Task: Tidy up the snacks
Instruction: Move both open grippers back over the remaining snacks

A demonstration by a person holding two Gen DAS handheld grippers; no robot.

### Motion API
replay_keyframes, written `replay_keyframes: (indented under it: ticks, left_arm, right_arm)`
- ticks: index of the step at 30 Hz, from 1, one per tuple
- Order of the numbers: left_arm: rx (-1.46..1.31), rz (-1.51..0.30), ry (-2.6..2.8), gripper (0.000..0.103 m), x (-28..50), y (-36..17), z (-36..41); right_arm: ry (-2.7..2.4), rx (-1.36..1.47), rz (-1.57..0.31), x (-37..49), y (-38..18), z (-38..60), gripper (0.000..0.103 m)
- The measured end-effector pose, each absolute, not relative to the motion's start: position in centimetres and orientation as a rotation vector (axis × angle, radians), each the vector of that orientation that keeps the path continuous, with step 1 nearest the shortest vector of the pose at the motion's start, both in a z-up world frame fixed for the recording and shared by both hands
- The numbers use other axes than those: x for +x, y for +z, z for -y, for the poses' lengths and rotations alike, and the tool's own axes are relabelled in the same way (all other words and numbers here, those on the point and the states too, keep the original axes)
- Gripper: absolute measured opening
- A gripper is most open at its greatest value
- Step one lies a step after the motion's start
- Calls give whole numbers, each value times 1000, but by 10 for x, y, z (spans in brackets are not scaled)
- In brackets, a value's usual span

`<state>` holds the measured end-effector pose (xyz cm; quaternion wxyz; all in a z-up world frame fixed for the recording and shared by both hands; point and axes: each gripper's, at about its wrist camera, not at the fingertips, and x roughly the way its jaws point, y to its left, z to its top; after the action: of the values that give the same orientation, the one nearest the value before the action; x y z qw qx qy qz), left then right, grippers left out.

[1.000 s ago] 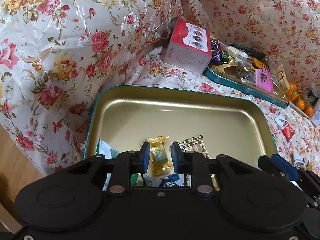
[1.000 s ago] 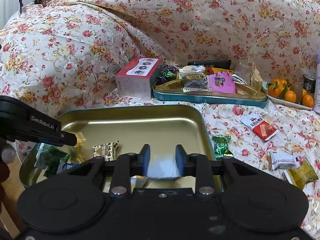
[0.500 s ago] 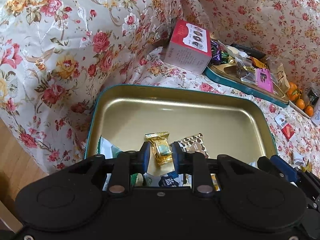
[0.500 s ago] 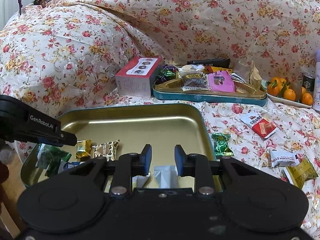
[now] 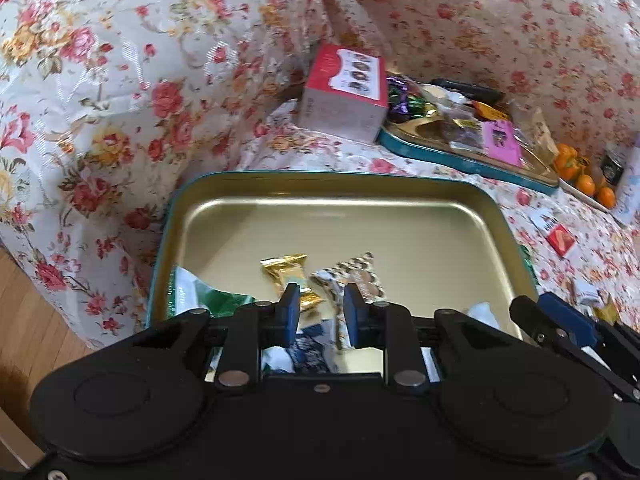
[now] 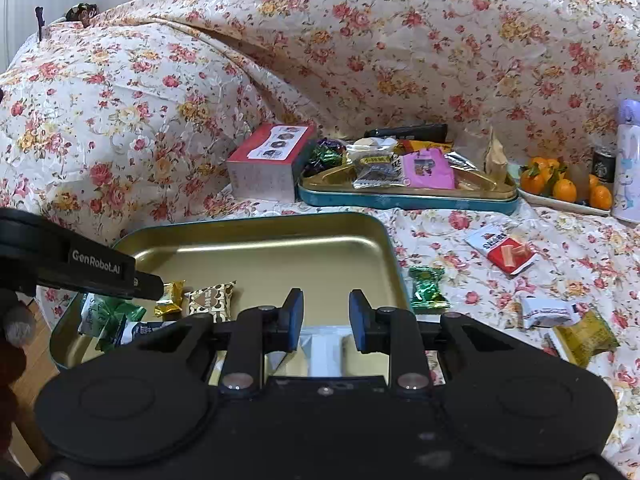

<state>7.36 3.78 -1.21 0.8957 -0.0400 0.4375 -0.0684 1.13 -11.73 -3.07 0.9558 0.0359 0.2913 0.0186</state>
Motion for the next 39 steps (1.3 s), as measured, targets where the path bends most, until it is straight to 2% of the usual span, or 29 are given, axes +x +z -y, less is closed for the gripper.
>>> replay_keyframes:
  ticks: [8, 14, 20, 22, 32, 39]
  left_arm:
    - [-15, -866, -218, 33, 52, -4, -10]
    - [69, -822, -295, 33, 30, 0, 17]
    - [132, -807, -388, 34, 8, -2, 43]
    - [144, -809, -418, 34, 1, -5, 51]
    - [236, -813, -480, 35, -31, -23, 97]
    - [190, -893, -484, 35, -39, -35, 115]
  right_arm:
    - [-2, 75, -568, -7, -26, 136, 28]
    - [-63, 81, -561, -30, -28, 165, 34]
    - [-158, 75, -554, -54, -36, 201, 46]
    - [-192, 74, -562, -62, -41, 213, 55]
    - [-297, 150, -614, -76, -62, 267, 56]
    - [-242, 253, -603, -58, -64, 287, 59]
